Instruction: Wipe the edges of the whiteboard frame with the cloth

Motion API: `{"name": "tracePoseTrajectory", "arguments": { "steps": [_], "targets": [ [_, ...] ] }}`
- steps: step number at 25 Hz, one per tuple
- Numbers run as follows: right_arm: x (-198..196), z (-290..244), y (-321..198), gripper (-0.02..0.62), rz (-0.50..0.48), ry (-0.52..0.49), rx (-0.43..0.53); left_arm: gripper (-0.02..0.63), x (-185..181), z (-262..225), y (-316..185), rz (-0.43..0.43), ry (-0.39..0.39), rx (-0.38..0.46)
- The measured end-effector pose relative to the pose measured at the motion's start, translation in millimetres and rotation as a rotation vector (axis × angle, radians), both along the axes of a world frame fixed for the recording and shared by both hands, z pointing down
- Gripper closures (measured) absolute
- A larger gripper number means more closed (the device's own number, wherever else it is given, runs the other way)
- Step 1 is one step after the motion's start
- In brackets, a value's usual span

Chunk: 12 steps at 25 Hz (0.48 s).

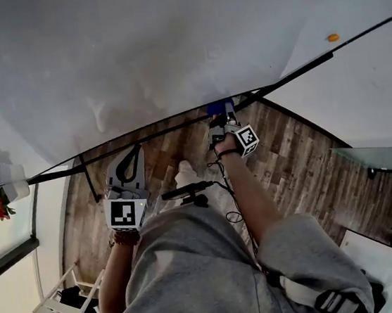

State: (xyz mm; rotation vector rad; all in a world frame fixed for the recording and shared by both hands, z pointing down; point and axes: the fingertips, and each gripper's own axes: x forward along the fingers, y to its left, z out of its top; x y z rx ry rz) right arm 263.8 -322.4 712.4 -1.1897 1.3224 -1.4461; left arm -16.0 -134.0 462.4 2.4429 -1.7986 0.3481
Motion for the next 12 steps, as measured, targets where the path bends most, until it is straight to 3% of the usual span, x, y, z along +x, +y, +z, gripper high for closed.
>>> {"name": "tracePoseTrajectory", "arguments": {
  "steps": [5,12],
  "targets": [
    [-3,1,6,0.506,0.051,0.002,-0.002,0.594,-23,-16,4,0.024,-0.007,-0.011],
    [-27,3,15,0.506,0.051,-0.022,-0.001,0.594,-49,-10,12,0.015,-0.015,0.007]
  ]
}}
